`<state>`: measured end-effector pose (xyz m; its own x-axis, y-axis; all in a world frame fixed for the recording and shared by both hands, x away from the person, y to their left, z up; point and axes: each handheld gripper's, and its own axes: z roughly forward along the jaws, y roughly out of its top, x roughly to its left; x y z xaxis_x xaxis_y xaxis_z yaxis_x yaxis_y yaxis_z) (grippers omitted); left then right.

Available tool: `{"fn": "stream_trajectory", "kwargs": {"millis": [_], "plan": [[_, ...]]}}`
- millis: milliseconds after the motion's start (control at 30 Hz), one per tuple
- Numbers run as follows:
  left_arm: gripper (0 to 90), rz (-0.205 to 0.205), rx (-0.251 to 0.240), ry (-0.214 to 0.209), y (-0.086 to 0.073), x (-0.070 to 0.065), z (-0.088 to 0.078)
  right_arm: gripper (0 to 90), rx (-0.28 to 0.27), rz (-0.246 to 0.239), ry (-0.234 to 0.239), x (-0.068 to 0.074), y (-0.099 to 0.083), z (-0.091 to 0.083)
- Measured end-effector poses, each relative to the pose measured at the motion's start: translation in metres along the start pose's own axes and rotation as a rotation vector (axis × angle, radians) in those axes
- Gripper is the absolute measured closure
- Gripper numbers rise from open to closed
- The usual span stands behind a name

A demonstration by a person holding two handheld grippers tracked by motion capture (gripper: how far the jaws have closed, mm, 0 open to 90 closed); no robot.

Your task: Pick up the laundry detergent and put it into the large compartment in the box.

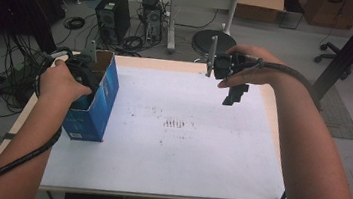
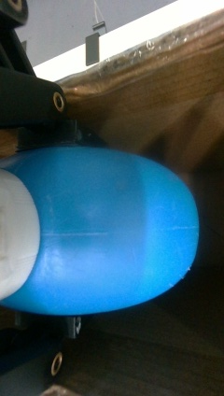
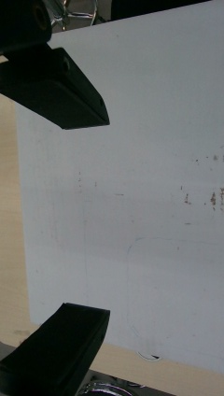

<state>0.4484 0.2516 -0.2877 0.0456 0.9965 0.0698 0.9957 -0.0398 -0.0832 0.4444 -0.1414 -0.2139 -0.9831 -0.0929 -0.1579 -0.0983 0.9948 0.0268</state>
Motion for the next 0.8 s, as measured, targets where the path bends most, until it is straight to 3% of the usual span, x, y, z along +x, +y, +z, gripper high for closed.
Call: {"fn": "stream_trajectory", "kwargs": {"millis": [800], "plan": [[34.8, -0.002, -0.016, 0.004, -0.0003, -0.0001, -0.0015, 7.2, -0.006, 0.004, -0.002, 0.0002, -0.0021, 0.0007]]}}
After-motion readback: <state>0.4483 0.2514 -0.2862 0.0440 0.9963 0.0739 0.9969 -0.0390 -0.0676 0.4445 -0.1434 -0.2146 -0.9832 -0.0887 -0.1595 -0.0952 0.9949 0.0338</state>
